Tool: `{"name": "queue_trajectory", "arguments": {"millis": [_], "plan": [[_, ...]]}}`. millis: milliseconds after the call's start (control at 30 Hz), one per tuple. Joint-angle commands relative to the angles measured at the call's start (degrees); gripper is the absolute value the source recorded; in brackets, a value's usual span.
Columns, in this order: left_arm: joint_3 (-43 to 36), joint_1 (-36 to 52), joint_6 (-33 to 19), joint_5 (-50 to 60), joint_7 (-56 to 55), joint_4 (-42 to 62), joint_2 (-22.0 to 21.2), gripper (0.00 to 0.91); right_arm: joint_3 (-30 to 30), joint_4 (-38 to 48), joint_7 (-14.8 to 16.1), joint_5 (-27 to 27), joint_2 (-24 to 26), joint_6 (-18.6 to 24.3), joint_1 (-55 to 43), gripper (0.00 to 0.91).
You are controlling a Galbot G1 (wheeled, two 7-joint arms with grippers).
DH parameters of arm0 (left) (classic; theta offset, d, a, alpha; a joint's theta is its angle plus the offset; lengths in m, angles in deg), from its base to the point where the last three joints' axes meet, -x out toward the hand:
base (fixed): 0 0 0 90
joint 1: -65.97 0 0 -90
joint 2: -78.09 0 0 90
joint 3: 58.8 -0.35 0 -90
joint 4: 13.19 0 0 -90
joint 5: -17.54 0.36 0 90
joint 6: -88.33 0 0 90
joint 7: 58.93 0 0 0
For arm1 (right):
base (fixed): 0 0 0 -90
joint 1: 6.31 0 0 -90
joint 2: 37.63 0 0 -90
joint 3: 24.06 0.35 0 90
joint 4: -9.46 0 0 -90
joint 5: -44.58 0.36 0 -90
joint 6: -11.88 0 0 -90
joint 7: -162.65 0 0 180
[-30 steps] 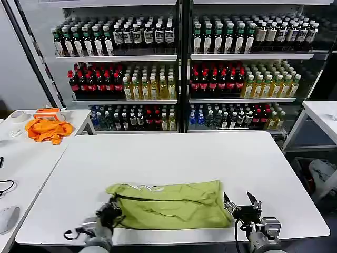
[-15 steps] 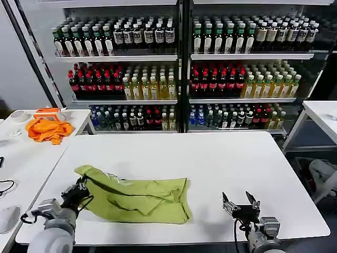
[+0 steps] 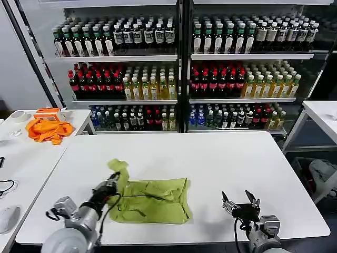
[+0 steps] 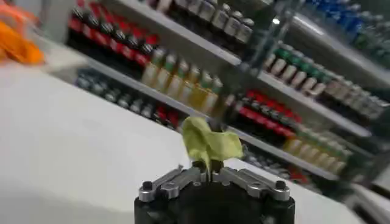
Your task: Fold and organize the clothes.
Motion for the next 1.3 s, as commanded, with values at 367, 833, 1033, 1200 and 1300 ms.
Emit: {"name": "queue_trajectory", "arguments": {"millis": [367, 833, 1033, 1200, 1300], "plan": [[-16.7, 9.2, 1.8, 4.8, -0.4, 16.8, -13.7, 0.161, 0.9, 0.1, 0.4, 0.7, 1.6, 0.4, 0.5, 0.907], [-17.8, 6.1, 2.3, 8.5, 1.0, 9.1, -9.9, 0.907, 1.1, 0.9, 0.4, 1.4, 2.1, 0.0, -0.8, 0.907], [-10.9, 2.7, 1.1, 9.2, -1.4, 4.9, -6.6, 0.907, 0.6, 1.8, 0.4, 1.5, 1.6, 0.0, -1.8, 0.907], [-2.8, -1.6, 0.4, 10.9, -2.6, 4.1, -4.3, 0.907, 0.2, 2.6, 0.4, 1.5, 1.3, 0.1, -2.5, 0.907], [-0.6, -3.0, 0.5, 11.4, -3.2, 5.5, -3.1, 0.907, 0.1, 2.8, 0.5, 1.6, 1.2, 0.1, -2.7, 0.907]]}}
